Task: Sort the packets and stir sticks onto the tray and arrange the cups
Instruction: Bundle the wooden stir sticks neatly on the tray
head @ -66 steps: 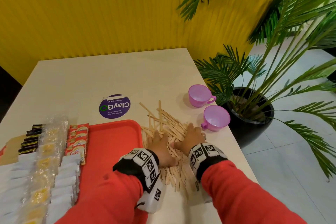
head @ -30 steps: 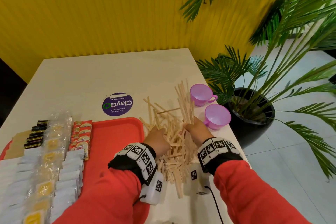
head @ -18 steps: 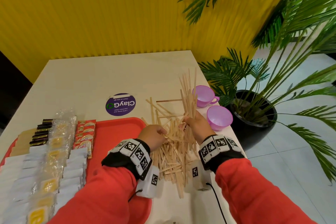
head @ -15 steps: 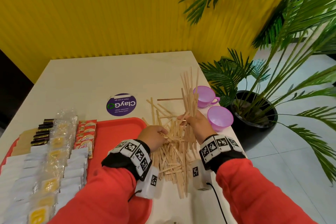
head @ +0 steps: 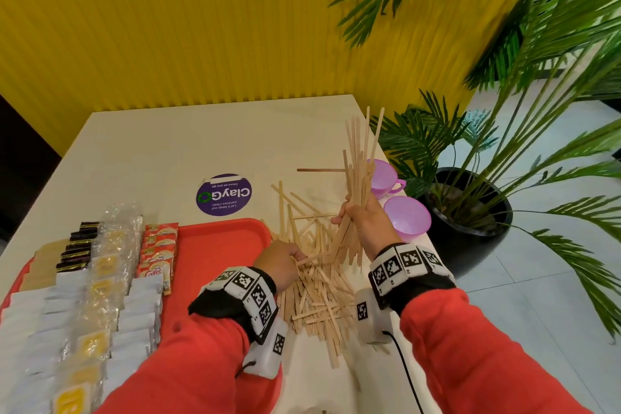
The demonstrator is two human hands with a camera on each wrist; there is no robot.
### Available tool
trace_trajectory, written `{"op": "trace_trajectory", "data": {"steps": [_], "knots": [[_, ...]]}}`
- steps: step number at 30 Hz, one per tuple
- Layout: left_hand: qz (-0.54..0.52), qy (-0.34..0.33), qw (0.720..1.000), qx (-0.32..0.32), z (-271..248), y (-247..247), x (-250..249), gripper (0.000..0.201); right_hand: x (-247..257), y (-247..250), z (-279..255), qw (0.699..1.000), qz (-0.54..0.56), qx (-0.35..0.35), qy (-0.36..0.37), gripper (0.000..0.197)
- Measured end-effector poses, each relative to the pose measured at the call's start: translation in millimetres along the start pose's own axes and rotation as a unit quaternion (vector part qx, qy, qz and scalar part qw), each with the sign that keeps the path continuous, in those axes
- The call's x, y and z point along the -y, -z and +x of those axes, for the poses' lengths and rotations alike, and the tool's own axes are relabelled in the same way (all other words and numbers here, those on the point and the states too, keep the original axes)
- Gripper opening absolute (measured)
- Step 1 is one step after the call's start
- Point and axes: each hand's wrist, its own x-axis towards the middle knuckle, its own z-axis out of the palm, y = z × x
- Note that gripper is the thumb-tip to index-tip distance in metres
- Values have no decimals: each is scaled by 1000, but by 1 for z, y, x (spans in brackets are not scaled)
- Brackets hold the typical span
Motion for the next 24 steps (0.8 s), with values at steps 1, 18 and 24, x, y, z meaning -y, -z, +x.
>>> {"op": "trace_trajectory", "data": {"steps": [1, 18, 24], "knots": [[-1, 2, 1000, 2, -1, 0, 1, 40, 1, 0, 1, 1000, -3, 0, 4, 25], [4, -53, 998, -25, -3, 0, -7, 20, 17, -2, 1, 998, -43, 25, 45, 21], [25, -104, 993, -55, 0, -7, -11, 16, 18, -3, -2, 998, -46, 29, 44, 23]]}}
